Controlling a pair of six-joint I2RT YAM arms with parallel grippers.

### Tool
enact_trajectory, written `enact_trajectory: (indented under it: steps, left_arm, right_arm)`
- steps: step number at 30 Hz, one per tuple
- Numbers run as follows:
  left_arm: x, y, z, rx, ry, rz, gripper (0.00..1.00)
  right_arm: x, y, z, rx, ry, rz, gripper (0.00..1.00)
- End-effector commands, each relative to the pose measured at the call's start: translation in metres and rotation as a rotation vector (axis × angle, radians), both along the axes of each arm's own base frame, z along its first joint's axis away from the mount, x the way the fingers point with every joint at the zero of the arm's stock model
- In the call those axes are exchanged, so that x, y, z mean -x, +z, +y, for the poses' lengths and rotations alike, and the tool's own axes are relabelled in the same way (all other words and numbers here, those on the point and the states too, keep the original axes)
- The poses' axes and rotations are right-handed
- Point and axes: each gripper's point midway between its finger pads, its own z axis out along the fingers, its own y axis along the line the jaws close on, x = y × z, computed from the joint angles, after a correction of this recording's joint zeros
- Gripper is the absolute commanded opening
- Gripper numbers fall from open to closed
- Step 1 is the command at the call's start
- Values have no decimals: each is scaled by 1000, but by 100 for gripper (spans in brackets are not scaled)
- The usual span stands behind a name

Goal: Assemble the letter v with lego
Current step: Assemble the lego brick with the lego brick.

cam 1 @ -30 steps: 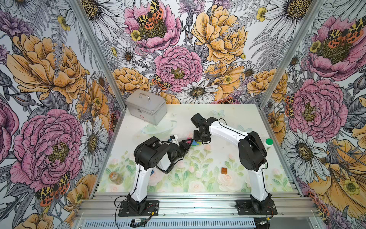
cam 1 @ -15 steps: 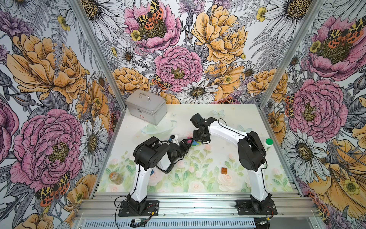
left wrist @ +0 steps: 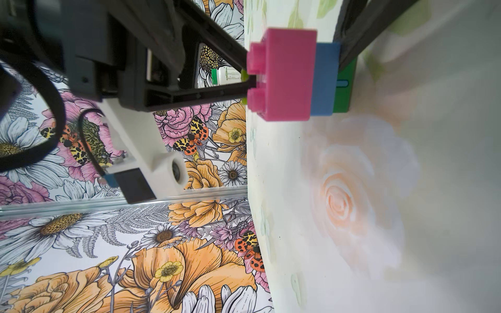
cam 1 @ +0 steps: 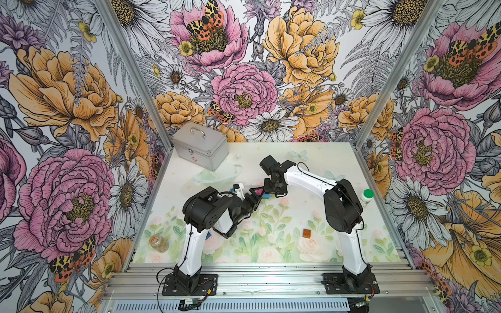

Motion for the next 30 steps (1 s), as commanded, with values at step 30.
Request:
enact_trajectory:
  steps: [30]
  left_arm:
    - [98,-145,69,-335,-87,549,99]
  right_arm:
    - [16,33,-8,-239,-36,-32,74]
